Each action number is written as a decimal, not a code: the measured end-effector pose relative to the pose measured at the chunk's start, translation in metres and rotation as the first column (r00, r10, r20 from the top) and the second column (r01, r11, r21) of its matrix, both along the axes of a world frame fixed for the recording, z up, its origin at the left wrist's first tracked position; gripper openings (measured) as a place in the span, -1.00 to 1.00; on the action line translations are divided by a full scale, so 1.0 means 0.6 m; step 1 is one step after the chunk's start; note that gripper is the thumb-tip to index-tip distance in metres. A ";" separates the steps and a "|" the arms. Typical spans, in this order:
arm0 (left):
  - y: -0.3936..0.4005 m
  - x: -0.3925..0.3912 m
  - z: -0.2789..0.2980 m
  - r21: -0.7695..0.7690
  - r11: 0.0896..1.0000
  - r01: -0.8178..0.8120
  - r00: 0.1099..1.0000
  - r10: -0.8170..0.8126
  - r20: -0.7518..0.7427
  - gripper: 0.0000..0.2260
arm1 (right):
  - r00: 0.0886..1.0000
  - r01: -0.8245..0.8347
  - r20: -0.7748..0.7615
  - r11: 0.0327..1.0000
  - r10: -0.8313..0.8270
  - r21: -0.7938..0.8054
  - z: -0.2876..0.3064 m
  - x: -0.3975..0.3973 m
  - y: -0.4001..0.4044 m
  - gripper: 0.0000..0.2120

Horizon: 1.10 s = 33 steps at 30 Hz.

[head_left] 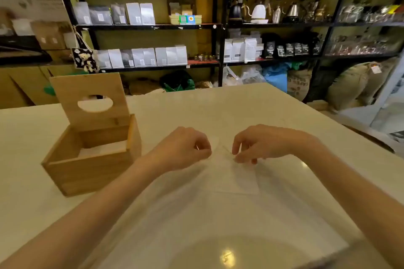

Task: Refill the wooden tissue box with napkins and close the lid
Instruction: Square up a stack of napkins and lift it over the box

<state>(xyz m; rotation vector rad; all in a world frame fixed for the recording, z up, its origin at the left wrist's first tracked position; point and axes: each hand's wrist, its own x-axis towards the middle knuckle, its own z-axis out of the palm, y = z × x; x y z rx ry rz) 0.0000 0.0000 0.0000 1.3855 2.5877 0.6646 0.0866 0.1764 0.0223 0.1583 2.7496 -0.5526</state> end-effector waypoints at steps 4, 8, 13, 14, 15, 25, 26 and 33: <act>0.003 0.016 -0.047 -0.032 0.999 -0.015 0.989 0.010 -0.145 -0.77 | 0.985 0.052 -0.166 0.996 -0.039 0.076 -0.041 0.026 0.007 -0.80; 0.006 0.023 -0.074 -0.007 1.000 0.005 0.957 -0.007 -0.291 -0.71 | 0.957 0.065 -0.288 0.992 -0.030 0.112 -0.069 0.041 0.006 -0.77; 0.005 0.020 -0.080 -0.006 0.999 0.032 0.949 -0.033 -0.315 -0.70 | 0.945 0.047 -0.328 0.992 -0.006 0.118 -0.084 0.043 0.007 -0.74; 0.005 0.020 -0.080 -0.003 0.999 0.040 0.948 -0.039 -0.317 -0.69 | 0.943 0.043 -0.334 0.992 -0.002 0.117 -0.084 0.042 0.007 -0.75; 0.005 0.019 -0.081 0.014 0.999 0.045 0.946 -0.039 -0.321 -0.70 | 0.941 0.045 -0.340 0.992 -0.003 0.116 -0.083 0.042 0.007 -0.77; 0.001 0.023 -0.073 0.182 0.977 0.111 0.951 -0.051 -0.305 -0.91 | 0.887 0.030 -0.462 0.999 -0.009 0.037 -0.083 0.044 -0.006 -0.88; 0.001 0.026 -0.069 0.219 0.972 0.081 0.968 -0.025 -0.251 -0.93 | 0.886 0.036 -0.462 0.999 -0.039 -0.014 -0.082 0.045 -0.004 -0.87; -0.007 0.035 -0.014 0.327 0.941 -0.087 0.982 0.025 0.188 -0.87 | 0.862 0.023 -0.437 0.882 -0.256 -0.471 -0.041 0.055 0.009 -0.82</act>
